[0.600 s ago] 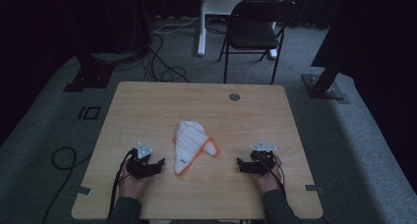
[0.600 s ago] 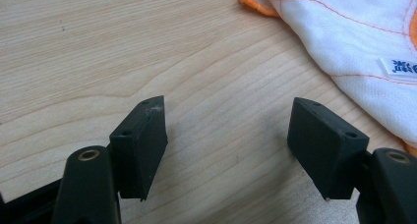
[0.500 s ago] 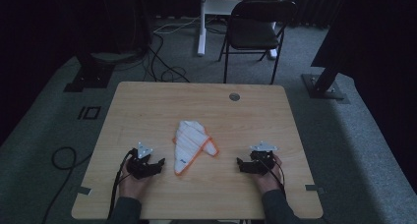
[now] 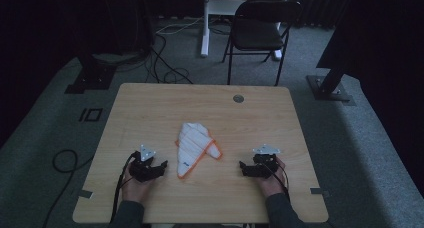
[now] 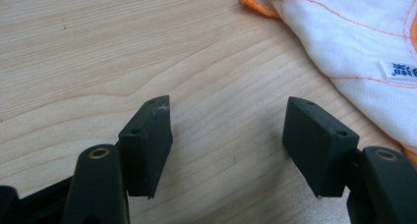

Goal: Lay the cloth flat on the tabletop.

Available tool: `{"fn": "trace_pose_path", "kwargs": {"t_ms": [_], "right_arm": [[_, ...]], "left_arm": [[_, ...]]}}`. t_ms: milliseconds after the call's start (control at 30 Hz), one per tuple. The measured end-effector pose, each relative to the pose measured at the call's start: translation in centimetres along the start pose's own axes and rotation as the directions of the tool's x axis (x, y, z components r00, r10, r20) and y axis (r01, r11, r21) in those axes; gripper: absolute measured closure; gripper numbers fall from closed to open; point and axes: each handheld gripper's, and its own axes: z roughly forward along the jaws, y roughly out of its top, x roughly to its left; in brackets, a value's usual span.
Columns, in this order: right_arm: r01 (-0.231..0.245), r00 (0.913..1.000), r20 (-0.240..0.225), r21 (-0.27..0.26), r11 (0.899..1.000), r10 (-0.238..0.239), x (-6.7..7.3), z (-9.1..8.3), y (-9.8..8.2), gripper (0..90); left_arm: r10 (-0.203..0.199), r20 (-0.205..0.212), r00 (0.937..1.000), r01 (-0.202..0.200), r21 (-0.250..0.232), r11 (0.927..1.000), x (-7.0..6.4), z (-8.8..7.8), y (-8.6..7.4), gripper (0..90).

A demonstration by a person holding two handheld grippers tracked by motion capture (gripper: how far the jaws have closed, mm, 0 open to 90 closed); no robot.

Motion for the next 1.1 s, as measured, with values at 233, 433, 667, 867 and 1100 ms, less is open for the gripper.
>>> {"fn": "trace_pose_path", "kwargs": {"t_ms": [233, 433, 667, 867, 1100], "right_arm": [[0.0, 1.0, 0.0, 0.0, 1.0, 0.0, 0.0, 0.0, 0.0, 10.6], [0.001, 1.0, 0.001, 0.0, 1.0, -0.001, 0.0, 0.0, 0.0, 11.3], [0.002, 1.0, -0.004, -0.006, 1.0, -0.002, 0.1, -0.1, 0.0, 13.0], [0.003, 1.0, -0.004, -0.006, 1.0, -0.003, 0.1, -0.1, 0.0, 13.0], [0.002, 1.0, -0.004, -0.006, 1.0, -0.002, 0.1, -0.1, 0.0, 13.4]], "left_arm": [[0.003, 0.0, 1.0, -0.003, 0.011, 0.9999, -0.2, -0.4, 0.0, 50.9], [0.015, 0.0, 0.9999, -0.015, 0.012, 0.9998, -0.7, -0.4, 0.1, 53.5], [0.017, 0.002, 0.9998, -0.017, 0.003, 0.9998, -1.0, -0.8, 0.0, 52.7], [0.022, 0.024, 0.9995, -0.022, -0.012, 0.9997, -1.4, -1.4, -0.1, 53.0], [0.043, 0.044, 0.9981, -0.041, -0.029, 0.9987, -2.3, -2.3, -0.3, 52.1]]}}
